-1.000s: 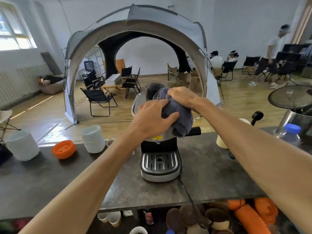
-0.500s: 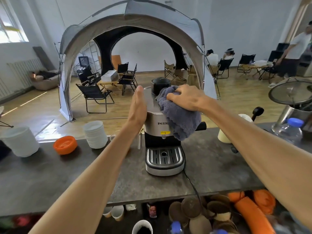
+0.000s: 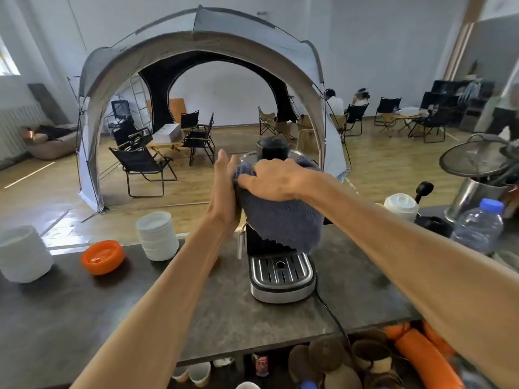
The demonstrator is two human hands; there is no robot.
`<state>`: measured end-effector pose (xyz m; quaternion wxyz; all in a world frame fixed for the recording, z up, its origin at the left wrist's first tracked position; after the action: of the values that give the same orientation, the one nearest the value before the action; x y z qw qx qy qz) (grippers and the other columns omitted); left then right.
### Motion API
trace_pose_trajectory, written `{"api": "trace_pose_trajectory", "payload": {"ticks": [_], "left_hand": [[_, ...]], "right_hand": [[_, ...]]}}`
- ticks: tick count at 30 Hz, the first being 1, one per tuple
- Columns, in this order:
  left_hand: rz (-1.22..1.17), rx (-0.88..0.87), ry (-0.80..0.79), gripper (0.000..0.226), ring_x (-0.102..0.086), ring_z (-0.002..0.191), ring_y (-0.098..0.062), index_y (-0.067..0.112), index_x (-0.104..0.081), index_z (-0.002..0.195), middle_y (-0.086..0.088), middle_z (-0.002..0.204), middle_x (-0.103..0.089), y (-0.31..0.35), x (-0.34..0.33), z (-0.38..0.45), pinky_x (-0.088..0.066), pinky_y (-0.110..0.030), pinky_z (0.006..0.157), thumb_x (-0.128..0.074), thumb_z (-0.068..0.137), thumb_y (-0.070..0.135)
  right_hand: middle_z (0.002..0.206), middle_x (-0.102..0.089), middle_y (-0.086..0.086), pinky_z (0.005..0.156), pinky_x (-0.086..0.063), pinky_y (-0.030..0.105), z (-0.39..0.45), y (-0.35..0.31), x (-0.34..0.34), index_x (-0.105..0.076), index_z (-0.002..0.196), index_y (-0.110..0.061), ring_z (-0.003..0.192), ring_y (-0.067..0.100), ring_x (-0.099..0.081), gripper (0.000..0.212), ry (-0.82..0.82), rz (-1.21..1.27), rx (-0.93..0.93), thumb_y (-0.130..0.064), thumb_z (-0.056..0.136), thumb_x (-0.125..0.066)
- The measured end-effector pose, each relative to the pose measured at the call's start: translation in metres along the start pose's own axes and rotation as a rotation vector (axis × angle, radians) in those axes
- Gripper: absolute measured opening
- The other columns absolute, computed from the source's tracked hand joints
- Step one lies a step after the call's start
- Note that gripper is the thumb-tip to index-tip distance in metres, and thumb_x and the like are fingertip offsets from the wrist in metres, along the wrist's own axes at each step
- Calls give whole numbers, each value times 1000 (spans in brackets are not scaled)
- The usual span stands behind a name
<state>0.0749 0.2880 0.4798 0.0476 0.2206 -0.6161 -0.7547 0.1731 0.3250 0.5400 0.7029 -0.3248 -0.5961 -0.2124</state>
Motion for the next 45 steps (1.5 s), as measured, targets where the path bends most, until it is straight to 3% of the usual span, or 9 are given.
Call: {"api": "trace_pose_trajectory", "payload": {"ticks": [4,13,19,24,27,30,34,40,45], "left_hand": [[-67,-1,-22,79,-64,119,-26,16,-64,129,-14,121,-70,-8,6,-3,-44,-49,108,-26,93,74],[-12,-17,26,80,-70,107,-22,15,-72,113,-12,110,-75,-6,3,-10,-50,-46,102,-17,96,71],[25,-73,-126,89,-64,59,12,32,-71,51,20,55,-67,4,-17,-15,-50,-10,68,-2,103,53],[165,-133,-147,68,-64,90,14,21,-65,112,21,89,-73,-9,-12,-7,-44,-5,78,-3,105,50],[294,-188,-142,45,-49,84,32,25,-44,138,33,105,-49,-14,-8,-16,-35,5,74,-15,108,41],[434,-168,-168,29,-48,100,18,32,-46,125,19,119,-50,-26,-7,-22,-36,-13,93,-29,106,45],[453,-65,-170,80,-35,142,-12,26,-34,150,4,155,-39,-35,-21,-28,-26,-40,119,-34,88,78],[382,-101,-81,43,-59,108,-6,27,-40,142,6,125,-59,-36,-25,-33,-47,-16,81,-35,104,47],[363,-86,-2,45,-55,108,-3,23,-41,142,2,124,-57,-39,-20,-38,-43,-17,83,-35,104,46]], "right_hand": [[142,-53,12,110,-27,49,24,-16,1,-55,135,-15,130,33,-48,65,-52,-34,-64,-60,99,-25],[117,-66,8,106,-31,50,17,-9,-9,-61,120,-17,108,28,-57,55,127,-65,-1,-57,98,-32],[72,-59,-2,82,-45,44,-28,16,-10,-56,74,-24,79,23,-56,32,407,14,103,-49,91,-46],[76,-57,1,72,-45,39,-52,60,-12,-63,85,-15,75,23,-51,36,651,15,70,-47,88,-48],[79,-64,6,70,-50,42,-52,91,-11,-64,88,-15,74,27,-57,44,707,88,-26,-54,86,-44],[74,-62,6,65,-47,37,-56,111,-8,-60,77,-20,69,27,-57,34,759,223,-65,-51,86,-48],[77,-61,5,70,-48,42,-61,117,-11,-59,80,-21,75,28,-56,32,730,266,-46,-50,85,-49],[78,-57,2,74,-44,40,-49,105,-12,-65,89,-9,81,26,-53,44,674,260,81,-49,84,-49],[84,-57,1,74,-36,30,-42,116,-16,-64,90,-11,83,23,-52,25,707,387,48,-35,91,-58]]}}
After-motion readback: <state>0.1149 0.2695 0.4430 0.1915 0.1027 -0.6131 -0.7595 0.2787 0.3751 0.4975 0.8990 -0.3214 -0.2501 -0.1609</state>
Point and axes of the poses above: each hand's wrist, its own z-axis towards the middle knuckle, its own x-axis out of the back of the hand, y = z × x, the point moved 3 cm from there along z, towards the middle knuckle
